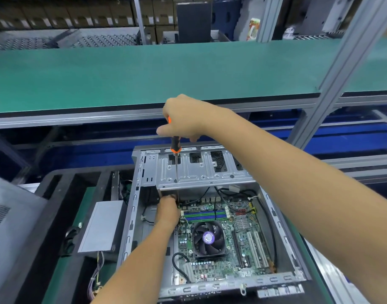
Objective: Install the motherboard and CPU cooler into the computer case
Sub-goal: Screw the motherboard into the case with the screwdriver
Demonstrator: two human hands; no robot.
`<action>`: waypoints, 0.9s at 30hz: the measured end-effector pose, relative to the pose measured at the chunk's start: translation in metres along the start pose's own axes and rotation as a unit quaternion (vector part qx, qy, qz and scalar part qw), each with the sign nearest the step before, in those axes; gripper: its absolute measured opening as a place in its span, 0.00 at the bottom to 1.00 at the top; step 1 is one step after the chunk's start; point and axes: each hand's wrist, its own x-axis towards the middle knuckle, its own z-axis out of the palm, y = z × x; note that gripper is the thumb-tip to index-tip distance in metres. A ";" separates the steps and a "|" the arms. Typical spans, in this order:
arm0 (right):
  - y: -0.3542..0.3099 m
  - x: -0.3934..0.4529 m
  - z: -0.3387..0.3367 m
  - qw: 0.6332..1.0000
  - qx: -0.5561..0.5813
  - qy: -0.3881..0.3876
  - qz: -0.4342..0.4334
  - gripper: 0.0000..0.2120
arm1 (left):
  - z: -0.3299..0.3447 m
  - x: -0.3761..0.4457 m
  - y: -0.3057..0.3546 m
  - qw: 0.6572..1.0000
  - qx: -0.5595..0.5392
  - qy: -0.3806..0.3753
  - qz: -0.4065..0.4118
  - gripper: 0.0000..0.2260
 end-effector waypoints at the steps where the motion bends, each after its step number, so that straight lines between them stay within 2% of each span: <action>1: 0.000 0.001 0.001 1.000 -0.008 0.005 0.003 0.15 | 0.000 0.001 -0.001 1.000 -0.003 0.001 0.004 0.13; 4: -0.001 0.003 0.001 1.000 -0.003 -0.002 -0.001 0.15 | 0.002 0.001 -0.002 1.000 -0.005 -0.009 0.012 0.14; 10: 0.006 0.000 0.003 0.995 0.081 -0.005 -0.055 0.02 | 0.001 -0.002 -0.003 0.999 -0.010 -0.042 0.027 0.09; 14: 0.007 -0.002 0.004 0.994 0.095 -0.015 -0.054 0.06 | 0.000 -0.004 -0.002 0.998 -0.003 -0.052 0.029 0.09; 17: 0.007 -0.002 0.002 0.995 0.082 -0.046 -0.018 0.03 | 0.000 -0.004 -0.002 0.997 -0.009 -0.069 0.022 0.06; 20: 0.004 -0.003 0.001 0.995 0.045 -0.090 0.000 0.14 | -0.002 -0.004 -0.003 0.996 -0.032 -0.078 0.018 0.04; 23: 0.005 -0.004 0.005 0.999 -0.002 -0.046 -0.008 0.14 | -0.001 -0.003 -0.003 0.997 -0.031 -0.073 0.023 0.05; 27: 0.002 -0.006 0.004 0.999 0.002 -0.030 -0.026 0.12 | 0.000 -0.004 -0.004 0.998 0.000 -0.050 0.032 0.10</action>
